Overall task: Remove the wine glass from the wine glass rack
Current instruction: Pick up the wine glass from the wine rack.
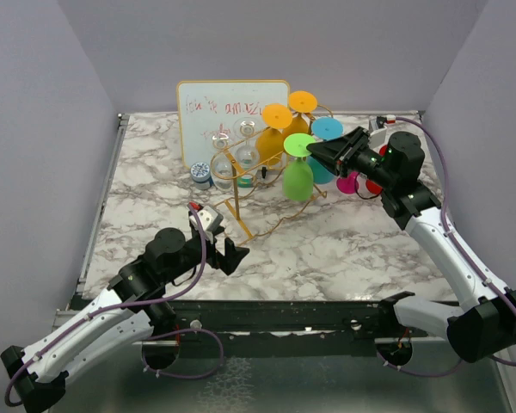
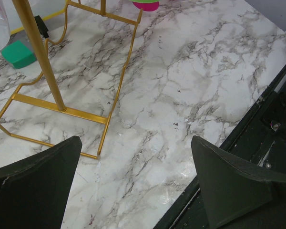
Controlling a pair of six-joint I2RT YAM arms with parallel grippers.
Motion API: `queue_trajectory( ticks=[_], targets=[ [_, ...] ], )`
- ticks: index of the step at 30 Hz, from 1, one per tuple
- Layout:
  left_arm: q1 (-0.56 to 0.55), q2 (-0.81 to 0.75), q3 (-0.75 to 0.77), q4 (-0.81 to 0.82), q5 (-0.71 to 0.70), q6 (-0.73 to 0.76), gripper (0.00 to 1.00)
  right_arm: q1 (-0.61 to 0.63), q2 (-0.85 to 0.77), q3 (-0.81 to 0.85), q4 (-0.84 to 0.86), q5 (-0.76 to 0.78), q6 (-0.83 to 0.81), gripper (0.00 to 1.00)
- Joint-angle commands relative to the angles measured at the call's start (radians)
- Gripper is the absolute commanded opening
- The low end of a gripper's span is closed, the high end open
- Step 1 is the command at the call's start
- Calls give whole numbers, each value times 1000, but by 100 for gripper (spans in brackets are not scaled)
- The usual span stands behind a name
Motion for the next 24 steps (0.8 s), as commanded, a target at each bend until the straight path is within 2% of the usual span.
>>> queue_trajectory(
  ticks=[1, 3, 9, 24],
  targets=[
    [3, 4, -9, 21, 23, 14, 99, 3, -24, 5, 43, -18, 9, 29],
    [3, 7, -9, 21, 26, 14, 99, 3, -20, 6, 39, -16, 5, 28],
    [2, 15, -9, 23, 33, 16, 99, 3, -12, 7, 48, -30, 14, 15],
    [3, 10, -8, 23, 37, 16, 99, 3, -55, -16, 10, -11, 39, 2]
  ],
)
